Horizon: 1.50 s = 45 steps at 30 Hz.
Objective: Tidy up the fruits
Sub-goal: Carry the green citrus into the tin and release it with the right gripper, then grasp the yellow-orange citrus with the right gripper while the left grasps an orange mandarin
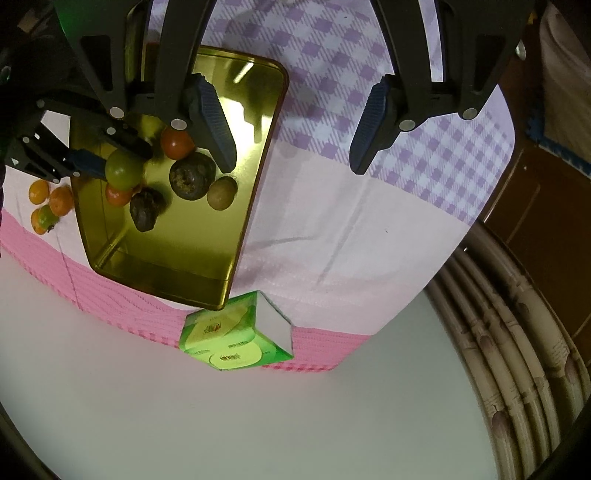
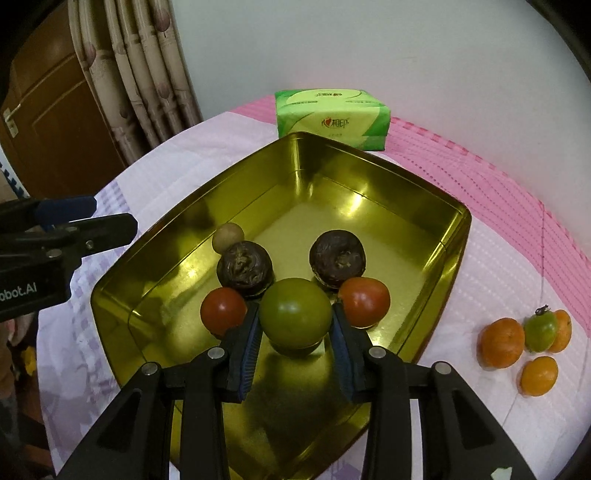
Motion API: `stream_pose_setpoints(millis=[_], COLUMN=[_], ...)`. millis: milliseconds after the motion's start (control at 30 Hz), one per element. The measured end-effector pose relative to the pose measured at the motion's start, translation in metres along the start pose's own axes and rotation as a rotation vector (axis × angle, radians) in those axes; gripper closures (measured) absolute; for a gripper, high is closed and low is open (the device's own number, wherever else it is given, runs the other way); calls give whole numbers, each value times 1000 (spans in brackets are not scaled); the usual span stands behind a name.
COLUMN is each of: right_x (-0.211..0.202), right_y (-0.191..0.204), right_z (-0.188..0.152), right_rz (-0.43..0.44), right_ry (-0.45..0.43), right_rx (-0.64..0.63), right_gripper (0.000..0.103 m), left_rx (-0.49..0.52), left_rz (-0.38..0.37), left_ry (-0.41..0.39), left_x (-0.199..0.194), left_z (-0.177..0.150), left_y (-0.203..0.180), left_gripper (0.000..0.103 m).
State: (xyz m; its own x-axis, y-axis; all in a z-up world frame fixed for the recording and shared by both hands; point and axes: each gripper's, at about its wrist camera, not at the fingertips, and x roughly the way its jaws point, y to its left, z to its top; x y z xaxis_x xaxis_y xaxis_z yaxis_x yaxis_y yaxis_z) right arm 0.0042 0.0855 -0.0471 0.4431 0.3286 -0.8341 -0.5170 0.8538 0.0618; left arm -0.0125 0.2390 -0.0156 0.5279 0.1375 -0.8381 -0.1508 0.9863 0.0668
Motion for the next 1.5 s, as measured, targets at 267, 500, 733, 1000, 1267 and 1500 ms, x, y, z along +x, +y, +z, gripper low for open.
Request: stream_pose_setpoints(millis=[267, 500, 733, 1000, 1267, 1500], right_x=[-13, -62, -95, -89, -54, -40], right_y=[0, -26, -107, -163, -172, -174], right_z=[3, -3, -61, -101, -87, -79], right_rz=[15, 6, -165, -243, -234, -237], right_ry=[-29, -138, -124, -82, -98, -103], right_rx=[9, 88, 235, 335, 338, 312], right_gripper=[58, 58, 58, 58, 58, 61], left_rx=[33, 35, 38, 75, 110, 179], left_rz=[3, 4, 9, -7, -56, -130], left_ry=[-5, -15, -14, -24, -39, -28], left_x=[0, -2, -2, -3, -14, -16], left_z=[-2, -3, -3, -9, -7, 0], left_y=[-7, -7, -10, -24, -59, -114], left_gripper=[38, 38, 38, 37, 37, 37])
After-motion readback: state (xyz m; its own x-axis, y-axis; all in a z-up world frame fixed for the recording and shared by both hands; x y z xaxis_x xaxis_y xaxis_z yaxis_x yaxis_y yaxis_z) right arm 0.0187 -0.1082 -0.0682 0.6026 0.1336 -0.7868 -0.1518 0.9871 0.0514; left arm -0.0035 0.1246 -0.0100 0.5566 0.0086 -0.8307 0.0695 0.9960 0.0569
